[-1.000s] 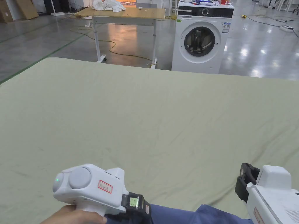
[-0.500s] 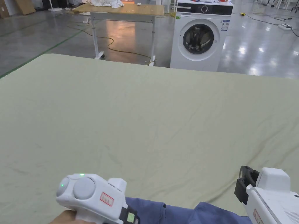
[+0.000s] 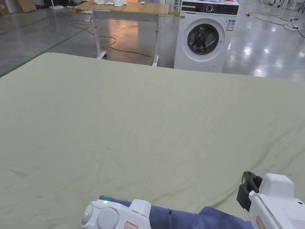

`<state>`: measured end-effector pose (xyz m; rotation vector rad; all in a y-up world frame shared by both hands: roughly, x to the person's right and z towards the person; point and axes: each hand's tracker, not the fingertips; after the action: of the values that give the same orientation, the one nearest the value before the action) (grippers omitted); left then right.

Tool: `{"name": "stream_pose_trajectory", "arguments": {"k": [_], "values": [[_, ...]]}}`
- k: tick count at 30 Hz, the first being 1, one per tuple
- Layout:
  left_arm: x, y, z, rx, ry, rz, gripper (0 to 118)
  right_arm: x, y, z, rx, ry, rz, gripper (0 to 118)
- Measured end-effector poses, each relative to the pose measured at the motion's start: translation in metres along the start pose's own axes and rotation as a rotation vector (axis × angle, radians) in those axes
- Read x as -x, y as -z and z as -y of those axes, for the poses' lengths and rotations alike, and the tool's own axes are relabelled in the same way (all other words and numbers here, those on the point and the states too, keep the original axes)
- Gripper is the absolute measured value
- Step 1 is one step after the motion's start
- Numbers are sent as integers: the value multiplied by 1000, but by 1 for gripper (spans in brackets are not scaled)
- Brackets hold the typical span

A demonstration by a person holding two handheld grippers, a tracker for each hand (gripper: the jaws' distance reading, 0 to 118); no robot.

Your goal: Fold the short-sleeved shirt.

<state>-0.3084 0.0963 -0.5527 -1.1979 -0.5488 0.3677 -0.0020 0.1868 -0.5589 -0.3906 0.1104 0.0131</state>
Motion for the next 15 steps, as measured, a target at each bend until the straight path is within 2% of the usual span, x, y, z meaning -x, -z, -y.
{"name": "stream_pose_trajectory", "arguments": {"k": [6,9,10,12,15], "values": [[14,-56,-4,-124,-62,137,14,1,-2,-2,-8,2,-4,1],[38,-98,-7,-225,-99,108,17,0,-3,-4,-21,3,-1,1],[49,-109,-7,-250,-116,88,21,-1,-3,-5,-24,5,-1,1],[72,-127,-6,-286,-157,46,38,-2,-3,-6,-27,9,-1,1],[108,-141,-1,-281,-204,24,57,-2,-3,-6,-28,11,-3,1]]}}
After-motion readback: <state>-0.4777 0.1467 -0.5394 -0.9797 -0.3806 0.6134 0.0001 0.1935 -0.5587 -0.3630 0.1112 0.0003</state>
